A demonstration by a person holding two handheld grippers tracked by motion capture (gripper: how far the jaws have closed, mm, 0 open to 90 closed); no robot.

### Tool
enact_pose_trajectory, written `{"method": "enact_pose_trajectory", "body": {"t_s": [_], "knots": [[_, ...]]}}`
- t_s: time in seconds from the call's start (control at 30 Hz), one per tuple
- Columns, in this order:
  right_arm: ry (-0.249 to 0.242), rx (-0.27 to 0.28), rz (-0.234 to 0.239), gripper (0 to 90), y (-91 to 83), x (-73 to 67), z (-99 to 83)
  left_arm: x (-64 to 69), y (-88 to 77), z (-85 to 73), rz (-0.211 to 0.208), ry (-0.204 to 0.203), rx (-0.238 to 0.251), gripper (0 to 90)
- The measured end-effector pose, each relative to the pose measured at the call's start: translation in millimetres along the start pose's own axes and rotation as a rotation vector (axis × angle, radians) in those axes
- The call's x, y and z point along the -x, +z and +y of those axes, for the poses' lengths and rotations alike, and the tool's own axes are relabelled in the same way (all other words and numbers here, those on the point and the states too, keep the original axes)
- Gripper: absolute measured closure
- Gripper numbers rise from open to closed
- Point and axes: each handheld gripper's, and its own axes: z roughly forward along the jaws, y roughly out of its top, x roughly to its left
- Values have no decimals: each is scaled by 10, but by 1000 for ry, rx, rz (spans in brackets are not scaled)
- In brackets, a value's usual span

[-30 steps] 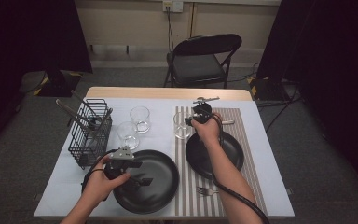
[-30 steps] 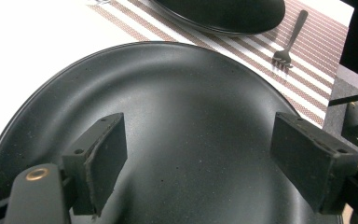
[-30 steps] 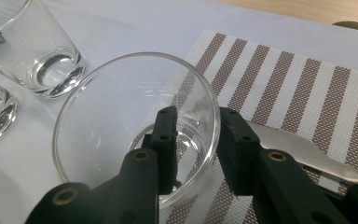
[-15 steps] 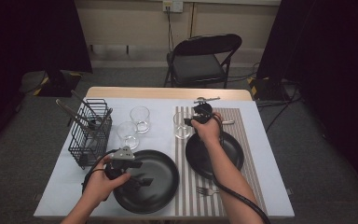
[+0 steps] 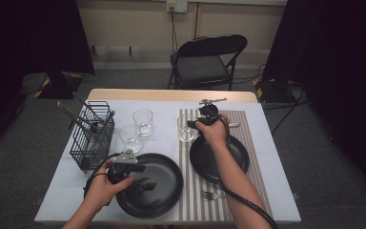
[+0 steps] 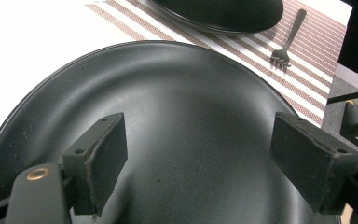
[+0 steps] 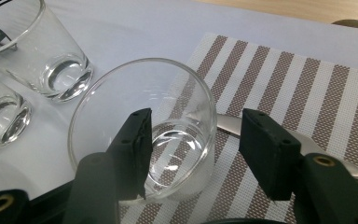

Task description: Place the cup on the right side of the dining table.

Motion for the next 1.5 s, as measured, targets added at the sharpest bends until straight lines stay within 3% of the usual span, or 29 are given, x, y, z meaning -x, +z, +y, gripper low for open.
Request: {"method": "enact_pose_trajectory", "body": {"t_s": [0.73, 1.5], "knots": [[19, -12, 1, 259, -160, 37, 29, 12, 8, -12, 3, 4, -4, 187], [3, 14, 44, 217, -384, 117, -30, 14, 33, 15, 1, 10, 1, 186]]}}
